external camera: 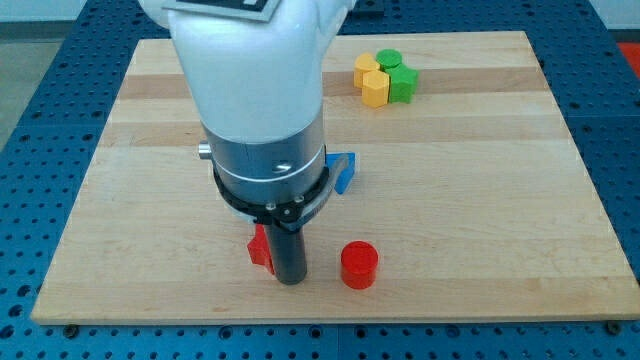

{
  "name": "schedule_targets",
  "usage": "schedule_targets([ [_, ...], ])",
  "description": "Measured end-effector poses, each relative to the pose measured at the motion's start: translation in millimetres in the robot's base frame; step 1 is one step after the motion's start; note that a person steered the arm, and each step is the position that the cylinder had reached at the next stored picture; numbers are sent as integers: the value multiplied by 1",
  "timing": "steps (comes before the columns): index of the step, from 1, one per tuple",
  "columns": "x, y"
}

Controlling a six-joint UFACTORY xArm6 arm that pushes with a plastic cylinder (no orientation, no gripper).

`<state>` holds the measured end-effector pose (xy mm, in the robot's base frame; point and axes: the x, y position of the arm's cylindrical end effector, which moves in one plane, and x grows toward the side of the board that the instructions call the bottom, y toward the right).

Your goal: Slide the red circle to the top right of the red star

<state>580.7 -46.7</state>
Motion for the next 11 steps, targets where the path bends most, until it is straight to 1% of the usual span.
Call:
schedule_targets([
  [1,11,6],
  [2,36,31],
  [4,37,96],
  [5,27,94],
  [6,17,80],
  [9,-10,73],
  [11,-11,40],
])
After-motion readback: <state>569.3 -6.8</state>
